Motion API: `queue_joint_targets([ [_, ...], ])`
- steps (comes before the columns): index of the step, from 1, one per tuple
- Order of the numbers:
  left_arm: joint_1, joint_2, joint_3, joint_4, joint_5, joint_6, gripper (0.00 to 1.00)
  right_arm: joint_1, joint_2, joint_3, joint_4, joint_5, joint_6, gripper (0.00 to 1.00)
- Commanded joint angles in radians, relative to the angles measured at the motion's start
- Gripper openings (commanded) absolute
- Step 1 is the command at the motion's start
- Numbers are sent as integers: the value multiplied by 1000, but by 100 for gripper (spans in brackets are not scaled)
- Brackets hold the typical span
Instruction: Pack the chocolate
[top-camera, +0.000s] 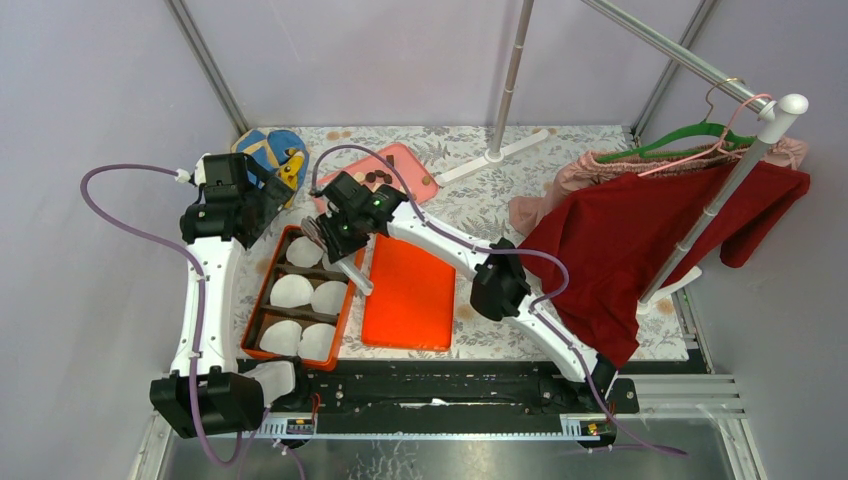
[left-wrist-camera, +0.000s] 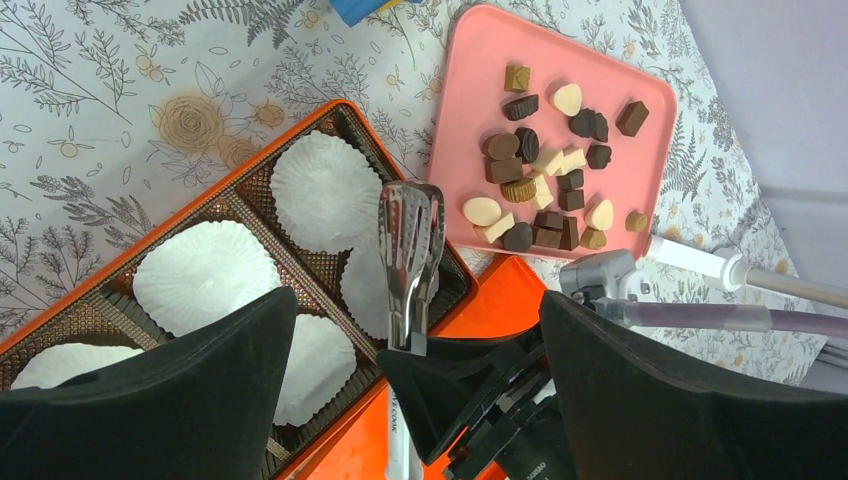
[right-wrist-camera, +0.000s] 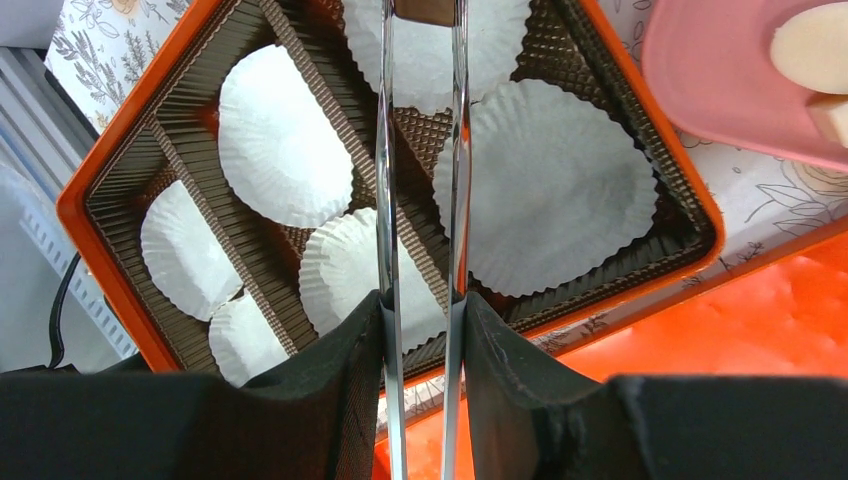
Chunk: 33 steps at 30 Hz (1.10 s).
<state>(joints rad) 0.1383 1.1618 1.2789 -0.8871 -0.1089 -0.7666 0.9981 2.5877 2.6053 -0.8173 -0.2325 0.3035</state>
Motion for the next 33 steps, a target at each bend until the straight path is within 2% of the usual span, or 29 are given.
queue_joint_targets([
  [1,8,1,10,-7,-21,-11,99,27,13,58,42,-39,7,1],
  [9,8,-4,2,-7,-16,-6,99,41,38,62,44,-42,7,4],
  [17,10,-6,-9,2,6,-5,99,41,39,59,55,-30,10,15],
  [24,10,-14,-7,2,0,0,99,42,37,55,60,-25,13,29],
  [33,10,-21,-7,2,1,6,99,42,27,42,70,-16,19,39],
])
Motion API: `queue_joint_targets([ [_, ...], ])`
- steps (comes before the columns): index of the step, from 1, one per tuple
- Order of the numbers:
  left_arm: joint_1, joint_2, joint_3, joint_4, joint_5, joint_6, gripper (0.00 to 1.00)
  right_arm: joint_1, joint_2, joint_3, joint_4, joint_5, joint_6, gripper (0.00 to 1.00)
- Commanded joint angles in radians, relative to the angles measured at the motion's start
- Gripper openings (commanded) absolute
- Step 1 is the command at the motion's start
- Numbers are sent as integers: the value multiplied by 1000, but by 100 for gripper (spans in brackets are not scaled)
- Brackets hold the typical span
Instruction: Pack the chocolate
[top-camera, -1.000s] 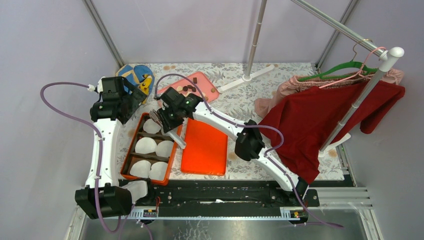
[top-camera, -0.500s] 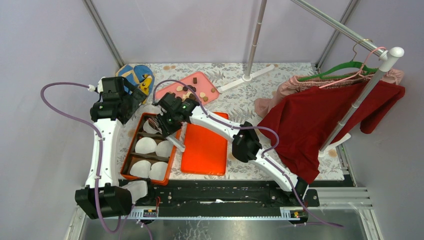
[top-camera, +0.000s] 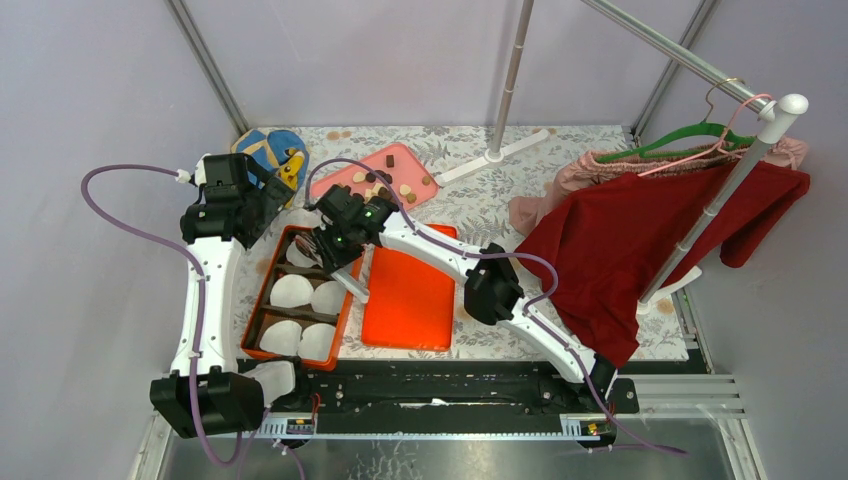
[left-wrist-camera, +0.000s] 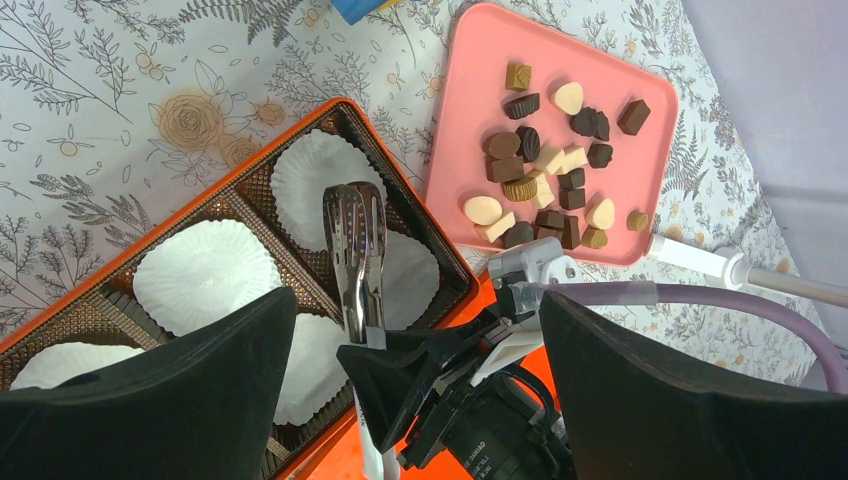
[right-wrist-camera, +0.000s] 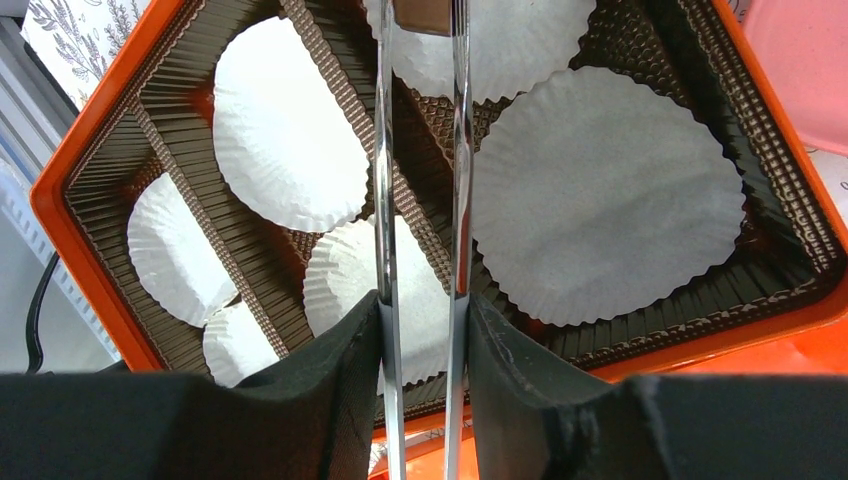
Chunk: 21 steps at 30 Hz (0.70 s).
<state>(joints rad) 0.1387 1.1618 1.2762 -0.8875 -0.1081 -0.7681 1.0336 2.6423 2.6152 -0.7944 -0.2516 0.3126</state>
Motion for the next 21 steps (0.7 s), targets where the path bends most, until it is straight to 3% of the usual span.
queue_joint_targets([
  [1,10,-22,-5,1,1,9,99,6,-28,30,48,4,11,41],
  [8,10,-33,-16,1,2,9,99,6,-33,21,56,2,15,44],
  [15,11,-38,-9,1,1,16,99,6,-78,-1,81,18,14,37],
  [21,11,-53,20,-9,-5,20,99,2,-182,-42,72,76,-21,36],
])
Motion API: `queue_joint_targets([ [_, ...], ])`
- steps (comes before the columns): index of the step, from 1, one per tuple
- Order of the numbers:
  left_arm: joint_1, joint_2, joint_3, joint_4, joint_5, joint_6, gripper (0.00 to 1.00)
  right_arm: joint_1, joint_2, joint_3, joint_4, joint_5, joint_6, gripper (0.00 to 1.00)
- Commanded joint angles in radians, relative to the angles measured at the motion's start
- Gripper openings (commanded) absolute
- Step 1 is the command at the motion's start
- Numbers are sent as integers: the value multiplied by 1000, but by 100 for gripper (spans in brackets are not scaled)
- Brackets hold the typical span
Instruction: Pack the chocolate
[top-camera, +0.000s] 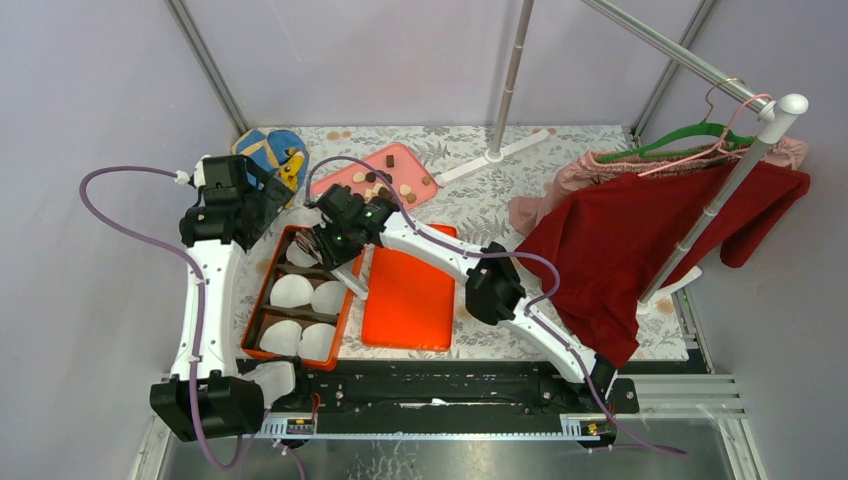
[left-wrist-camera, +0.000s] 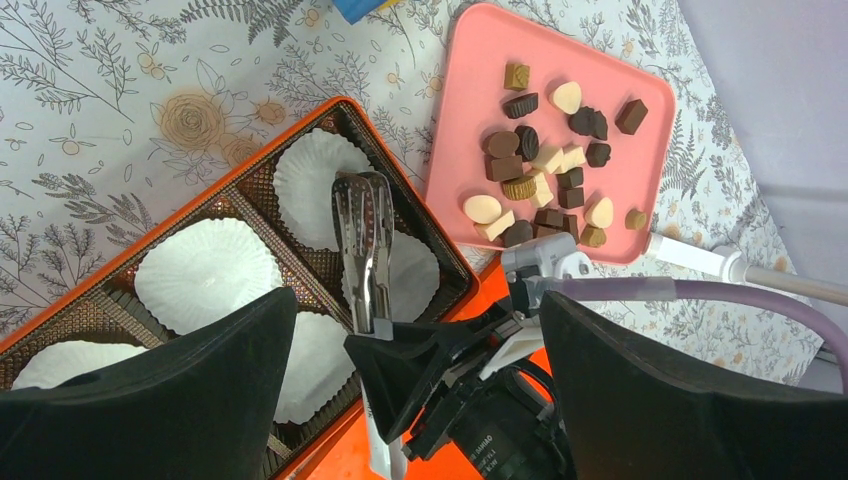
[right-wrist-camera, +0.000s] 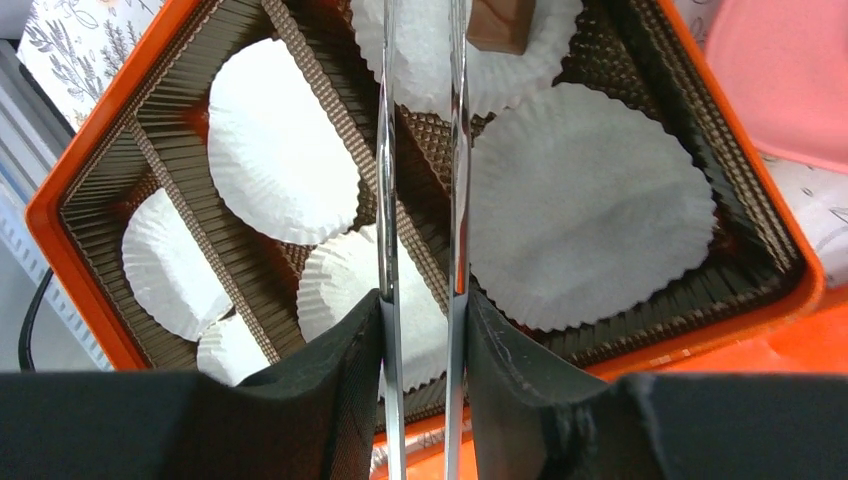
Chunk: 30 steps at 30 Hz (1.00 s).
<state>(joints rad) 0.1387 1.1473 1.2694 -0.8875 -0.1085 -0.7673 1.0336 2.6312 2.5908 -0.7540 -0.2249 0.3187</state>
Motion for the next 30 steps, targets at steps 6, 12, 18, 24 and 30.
queue_joint_targets([
  [6,12,-98,35,45,2,50,99,-42,-372,-264,70,164,-121,31],
  [12,11,-103,20,55,24,51,99,-149,-546,-474,101,220,-131,31],
  [18,11,-99,10,62,43,49,99,-297,-541,-486,-26,230,-166,34],
  [24,12,-101,-29,67,58,40,99,-369,-410,-323,-196,203,-198,42],
  [30,12,-92,-32,68,61,46,99,-371,-246,-141,-284,259,-232,47],
])
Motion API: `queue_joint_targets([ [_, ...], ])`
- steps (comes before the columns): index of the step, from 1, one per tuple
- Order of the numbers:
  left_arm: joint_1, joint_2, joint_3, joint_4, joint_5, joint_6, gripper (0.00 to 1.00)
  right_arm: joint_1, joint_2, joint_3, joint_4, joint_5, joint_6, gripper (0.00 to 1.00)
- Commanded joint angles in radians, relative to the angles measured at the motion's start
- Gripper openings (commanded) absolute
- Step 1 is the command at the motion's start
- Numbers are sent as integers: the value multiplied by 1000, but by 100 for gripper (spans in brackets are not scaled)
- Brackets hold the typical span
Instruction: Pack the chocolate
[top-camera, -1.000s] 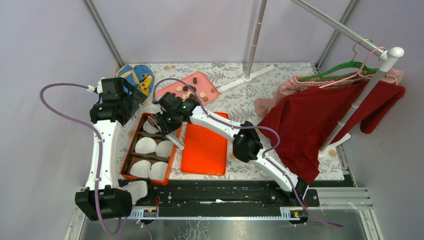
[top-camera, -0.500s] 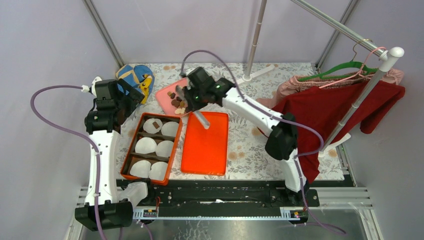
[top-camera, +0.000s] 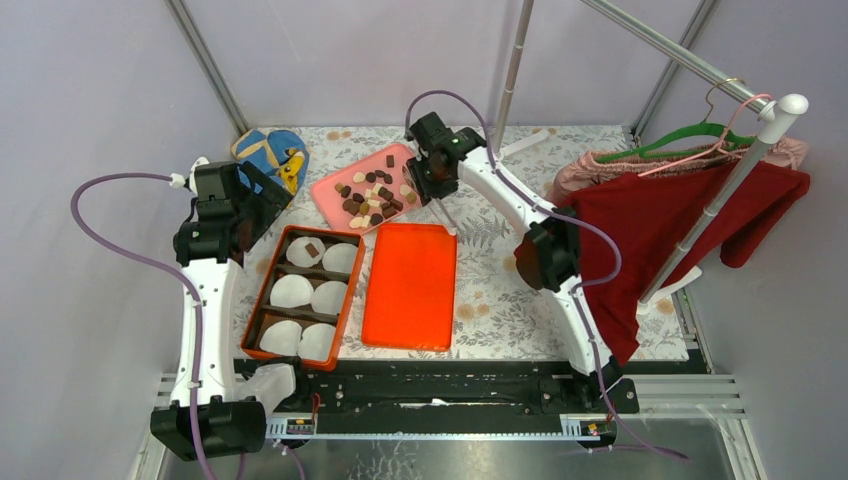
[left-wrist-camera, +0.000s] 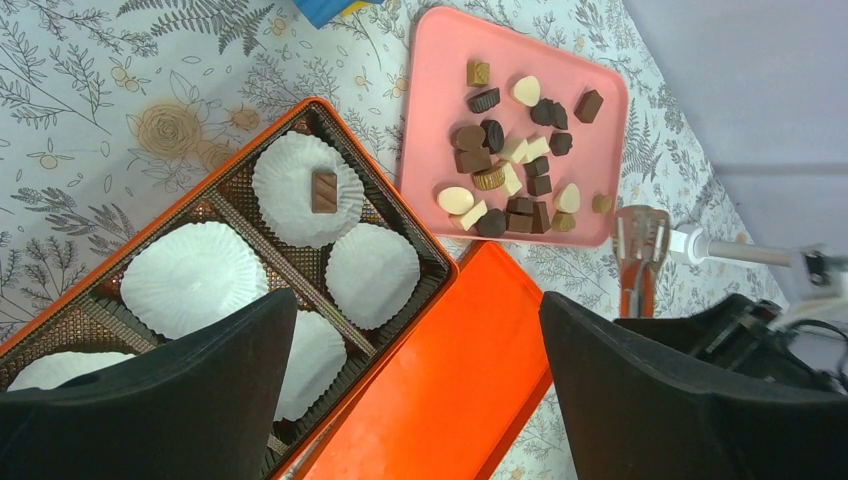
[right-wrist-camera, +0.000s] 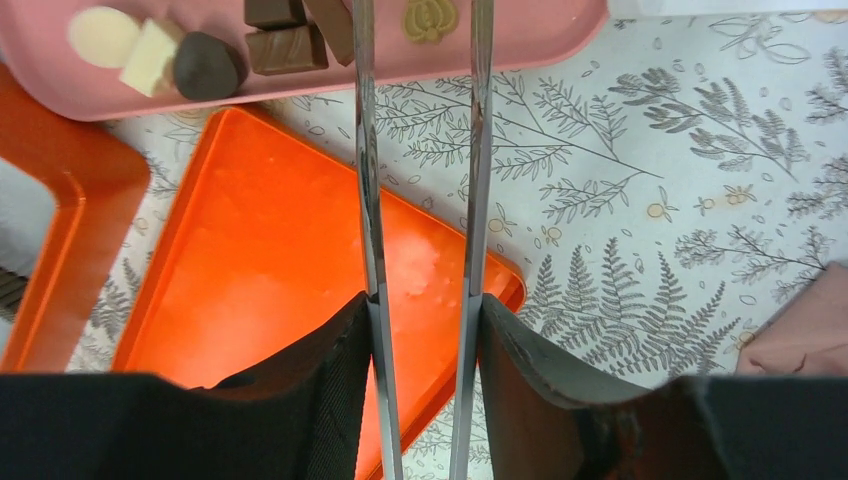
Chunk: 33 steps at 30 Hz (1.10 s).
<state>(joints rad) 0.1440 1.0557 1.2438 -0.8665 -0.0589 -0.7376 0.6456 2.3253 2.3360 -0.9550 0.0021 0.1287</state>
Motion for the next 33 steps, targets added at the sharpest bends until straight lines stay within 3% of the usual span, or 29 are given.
queue_joint_targets([
  [1,5,0,-7,47,11,17,99,16,75,130,-82,29,-40,47],
  [9,6,11,-19,49,3,22,99,16,156,199,-52,26,-17,54],
  [33,6,21,-37,55,-18,23,99,20,252,249,20,8,-7,59],
])
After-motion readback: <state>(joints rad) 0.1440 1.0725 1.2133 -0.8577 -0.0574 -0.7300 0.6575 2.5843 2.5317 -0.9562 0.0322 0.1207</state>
